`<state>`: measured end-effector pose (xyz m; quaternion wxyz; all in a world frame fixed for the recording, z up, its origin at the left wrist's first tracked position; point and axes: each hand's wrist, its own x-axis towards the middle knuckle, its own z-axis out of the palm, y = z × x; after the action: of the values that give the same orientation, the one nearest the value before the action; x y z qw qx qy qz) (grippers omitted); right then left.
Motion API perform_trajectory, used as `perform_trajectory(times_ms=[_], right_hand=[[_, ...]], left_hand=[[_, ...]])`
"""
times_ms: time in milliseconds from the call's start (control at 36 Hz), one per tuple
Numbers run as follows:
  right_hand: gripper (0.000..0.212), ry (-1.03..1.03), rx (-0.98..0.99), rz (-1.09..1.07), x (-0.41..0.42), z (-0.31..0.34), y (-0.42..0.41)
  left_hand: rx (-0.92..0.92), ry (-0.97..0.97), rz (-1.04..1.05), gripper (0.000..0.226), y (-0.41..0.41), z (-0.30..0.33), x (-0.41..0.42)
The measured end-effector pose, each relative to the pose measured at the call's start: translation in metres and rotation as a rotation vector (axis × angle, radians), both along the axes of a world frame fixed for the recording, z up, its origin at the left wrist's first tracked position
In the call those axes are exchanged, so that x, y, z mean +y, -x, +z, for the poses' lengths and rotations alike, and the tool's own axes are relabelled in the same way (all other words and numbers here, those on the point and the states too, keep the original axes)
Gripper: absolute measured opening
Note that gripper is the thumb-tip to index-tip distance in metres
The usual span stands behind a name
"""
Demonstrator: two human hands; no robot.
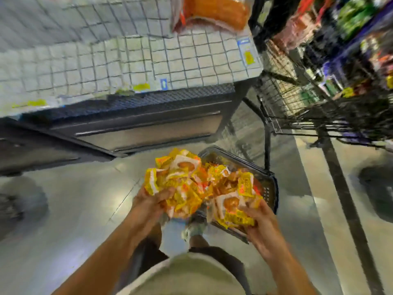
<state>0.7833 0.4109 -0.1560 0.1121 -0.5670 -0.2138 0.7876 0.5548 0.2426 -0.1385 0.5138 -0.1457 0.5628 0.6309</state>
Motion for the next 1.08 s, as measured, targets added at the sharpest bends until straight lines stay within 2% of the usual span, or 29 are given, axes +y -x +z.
perform_trajectory(times_ms=[139,333,556,722,972,1083], right_hand=[[0.070,-0.063,0.025,0.174,-0.024,0.052,0.064],[0.061,-0.073,0.115,0.412,-0.075,0.104,0.171],[0.065,-0.155,0.180,0.643,-0.150,0.118,0.304],[0.054,-0.149,0.256,0.805,-0.205,0.132,0.391],[0.061,-0.097,0.343,0.973,-0.262,0.161,0.474],[0.065,-0.066,0.366,1.001,-0.271,0.169,0.507]], left_hand=[[0.070,0.011,0.129,0.058,0.029,0.046,-0.061],[0.122,-0.005,0.424,0.051,0.076,0.084,-0.156],[0.177,0.007,0.705,0.049,0.130,0.099,-0.264],[0.228,0.014,0.837,0.048,0.165,0.110,-0.328],[0.272,-0.026,0.998,0.054,0.208,0.113,-0.378],[0.291,-0.015,1.051,0.050,0.228,0.114,-0.384]])
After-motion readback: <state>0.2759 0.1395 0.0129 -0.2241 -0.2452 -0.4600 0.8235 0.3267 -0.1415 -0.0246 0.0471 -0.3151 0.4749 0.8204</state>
